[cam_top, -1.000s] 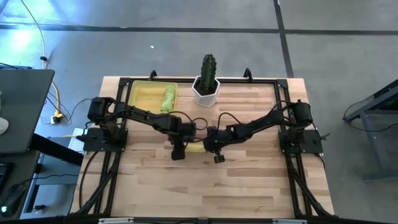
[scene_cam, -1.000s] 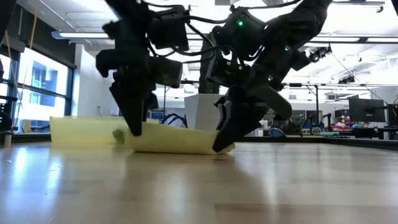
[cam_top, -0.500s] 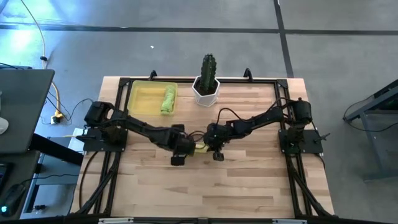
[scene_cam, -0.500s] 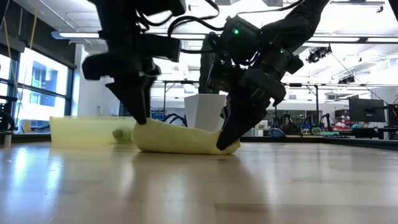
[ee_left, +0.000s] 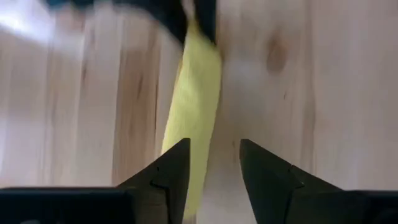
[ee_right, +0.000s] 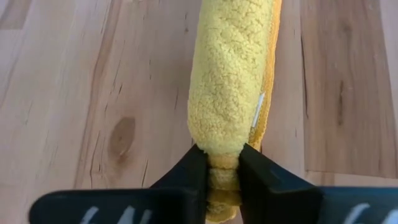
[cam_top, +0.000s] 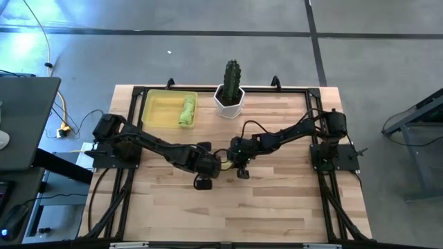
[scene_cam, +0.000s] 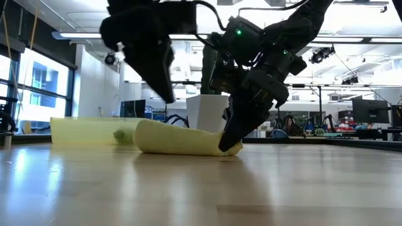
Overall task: Roll microfiber towels into tight, uniform cylinder then place into a basket
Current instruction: Put the rolled yellow microfiber towel into the yellow bin
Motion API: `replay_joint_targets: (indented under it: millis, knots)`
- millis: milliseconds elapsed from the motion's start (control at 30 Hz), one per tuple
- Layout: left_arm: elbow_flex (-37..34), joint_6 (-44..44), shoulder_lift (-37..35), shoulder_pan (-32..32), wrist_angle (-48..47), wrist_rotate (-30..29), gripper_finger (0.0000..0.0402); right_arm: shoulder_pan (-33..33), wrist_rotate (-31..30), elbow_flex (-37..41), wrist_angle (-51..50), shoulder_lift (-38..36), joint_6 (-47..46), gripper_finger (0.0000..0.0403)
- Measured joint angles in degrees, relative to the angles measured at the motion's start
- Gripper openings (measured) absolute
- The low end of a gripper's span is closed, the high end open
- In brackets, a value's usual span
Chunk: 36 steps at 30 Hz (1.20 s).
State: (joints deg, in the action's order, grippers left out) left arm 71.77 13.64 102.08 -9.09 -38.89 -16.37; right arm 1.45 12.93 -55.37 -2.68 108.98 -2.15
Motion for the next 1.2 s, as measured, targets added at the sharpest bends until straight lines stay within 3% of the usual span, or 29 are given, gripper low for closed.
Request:
replay_joint_targets:
  millis: [167, 433, 1200]
  knots:
    - [-0.9, -4.4, 0.3, 0.1, 6.0, -0.1, 0.0166, 0.0, 0.0, 0.0, 0.0, 0.0, 0.0, 0.0052]
    - [-4.0, -3.1, 0.3, 1.1, 11.4, -1.1, 0.0215, 0.0, 0.0, 0.0, 0.2, 0.0, 0.0, 0.0053]
    - [-25.2, 3.6, 0.4, 5.5, 41.3, 2.1, 0.0214, 0.0, -0.2, 0.0, 0.2, 0.0, -1.5, 0.0054]
